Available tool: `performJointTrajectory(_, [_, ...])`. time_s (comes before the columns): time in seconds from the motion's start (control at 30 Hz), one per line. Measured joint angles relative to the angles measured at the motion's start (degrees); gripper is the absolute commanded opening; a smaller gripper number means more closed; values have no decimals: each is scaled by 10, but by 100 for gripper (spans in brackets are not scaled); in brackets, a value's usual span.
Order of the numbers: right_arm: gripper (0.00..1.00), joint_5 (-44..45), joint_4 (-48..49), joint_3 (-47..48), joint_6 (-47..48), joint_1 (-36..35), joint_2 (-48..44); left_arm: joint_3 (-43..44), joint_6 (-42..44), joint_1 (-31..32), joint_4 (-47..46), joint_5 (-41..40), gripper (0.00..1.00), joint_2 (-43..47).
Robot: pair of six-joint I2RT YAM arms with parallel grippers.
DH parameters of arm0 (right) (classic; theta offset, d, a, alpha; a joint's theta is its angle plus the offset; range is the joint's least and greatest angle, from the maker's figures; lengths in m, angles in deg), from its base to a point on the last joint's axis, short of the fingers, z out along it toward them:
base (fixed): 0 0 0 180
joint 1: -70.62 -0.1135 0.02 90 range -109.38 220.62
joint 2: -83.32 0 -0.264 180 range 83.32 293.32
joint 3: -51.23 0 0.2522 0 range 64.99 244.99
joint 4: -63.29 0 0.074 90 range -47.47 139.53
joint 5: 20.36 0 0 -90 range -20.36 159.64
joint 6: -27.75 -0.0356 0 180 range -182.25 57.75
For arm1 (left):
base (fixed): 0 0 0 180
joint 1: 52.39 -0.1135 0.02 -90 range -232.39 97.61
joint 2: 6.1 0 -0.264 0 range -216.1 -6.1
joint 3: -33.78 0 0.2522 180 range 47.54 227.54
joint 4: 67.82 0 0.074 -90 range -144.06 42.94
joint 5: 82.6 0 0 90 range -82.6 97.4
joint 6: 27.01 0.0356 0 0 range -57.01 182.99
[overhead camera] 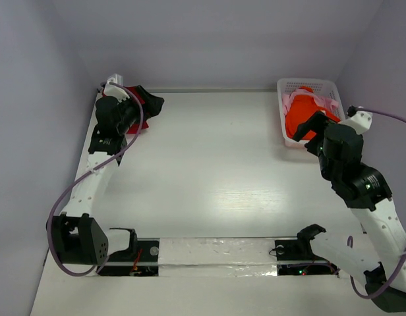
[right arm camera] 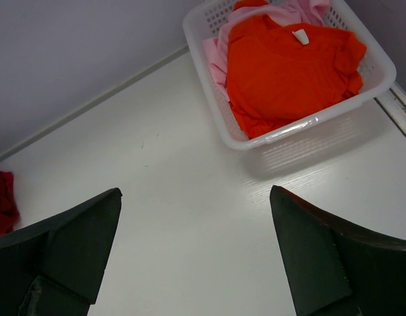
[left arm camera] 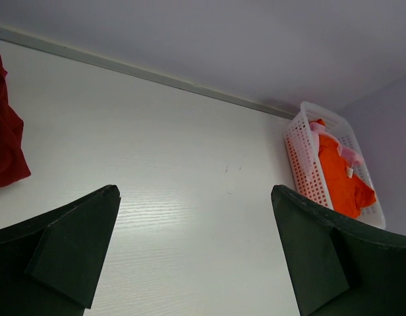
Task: Fold and stack the t-shirts
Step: Neatly place the folded tshirt to the corner
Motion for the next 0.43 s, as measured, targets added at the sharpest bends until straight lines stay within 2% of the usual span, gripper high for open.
performJointTrajectory(0.23, [99,0,-1,0,3,0,-29,-1,0,9,0,-7,99,8])
performJointTrajectory(0.33, [94,0,-2,0,5,0,-29,-3,0,15,-1,-10,99,8])
performJointTrajectory(0.43, [95,0,-1,-2,4,0,-25,-7,0,18,0,-10,99,8])
